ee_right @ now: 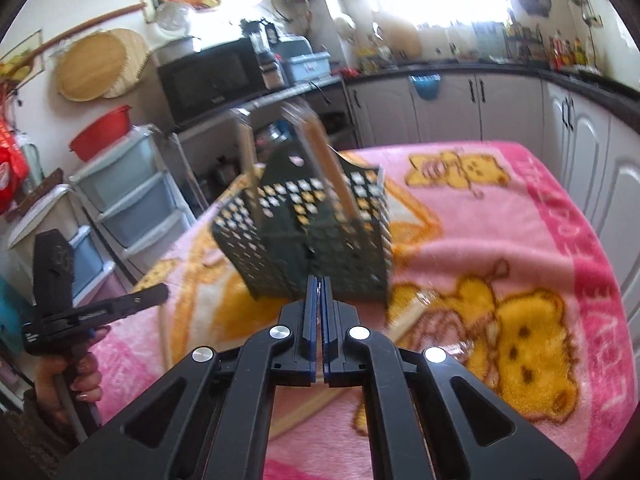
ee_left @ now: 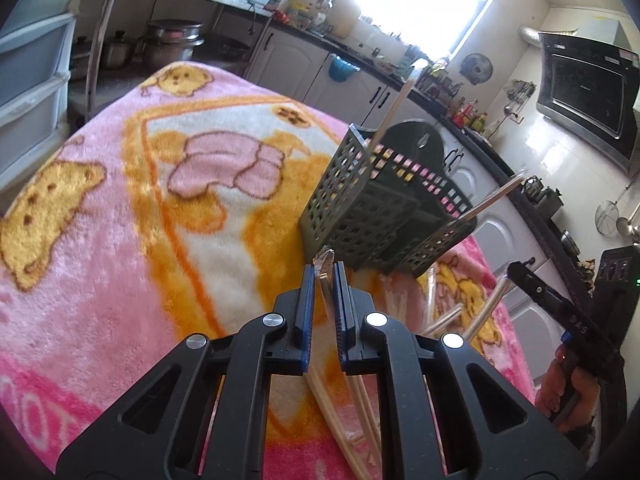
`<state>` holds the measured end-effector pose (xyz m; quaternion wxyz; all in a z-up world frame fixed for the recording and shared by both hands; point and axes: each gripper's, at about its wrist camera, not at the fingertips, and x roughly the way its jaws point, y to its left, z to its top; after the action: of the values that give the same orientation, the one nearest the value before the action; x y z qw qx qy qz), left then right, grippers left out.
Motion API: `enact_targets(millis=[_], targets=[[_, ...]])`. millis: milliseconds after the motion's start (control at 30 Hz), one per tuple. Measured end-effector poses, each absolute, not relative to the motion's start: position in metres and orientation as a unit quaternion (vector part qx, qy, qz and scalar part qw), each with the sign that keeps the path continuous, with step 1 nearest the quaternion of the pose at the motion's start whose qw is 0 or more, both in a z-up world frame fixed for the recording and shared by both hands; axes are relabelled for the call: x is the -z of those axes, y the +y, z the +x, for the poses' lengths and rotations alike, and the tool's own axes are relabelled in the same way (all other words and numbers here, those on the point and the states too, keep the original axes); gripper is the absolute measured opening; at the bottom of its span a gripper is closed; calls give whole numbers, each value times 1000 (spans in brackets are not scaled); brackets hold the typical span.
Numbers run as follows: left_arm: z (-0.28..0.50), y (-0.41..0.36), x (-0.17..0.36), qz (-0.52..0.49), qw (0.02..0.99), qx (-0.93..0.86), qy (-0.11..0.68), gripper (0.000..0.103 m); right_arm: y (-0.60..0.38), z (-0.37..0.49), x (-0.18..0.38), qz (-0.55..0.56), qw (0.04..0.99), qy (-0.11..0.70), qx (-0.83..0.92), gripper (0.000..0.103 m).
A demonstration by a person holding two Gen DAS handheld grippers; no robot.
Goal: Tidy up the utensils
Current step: 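Lift the chopsticks with both grippers and carry them above the caddy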
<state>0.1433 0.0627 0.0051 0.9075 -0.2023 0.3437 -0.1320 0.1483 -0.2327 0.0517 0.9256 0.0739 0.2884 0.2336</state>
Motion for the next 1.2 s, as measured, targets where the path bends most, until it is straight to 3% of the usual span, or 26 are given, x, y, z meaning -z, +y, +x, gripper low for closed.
enact_targets(millis=[1200], targets=[[137,38,-122,-150,942,199,225,5,-178,116,-155,-20,939,162,-302,2]])
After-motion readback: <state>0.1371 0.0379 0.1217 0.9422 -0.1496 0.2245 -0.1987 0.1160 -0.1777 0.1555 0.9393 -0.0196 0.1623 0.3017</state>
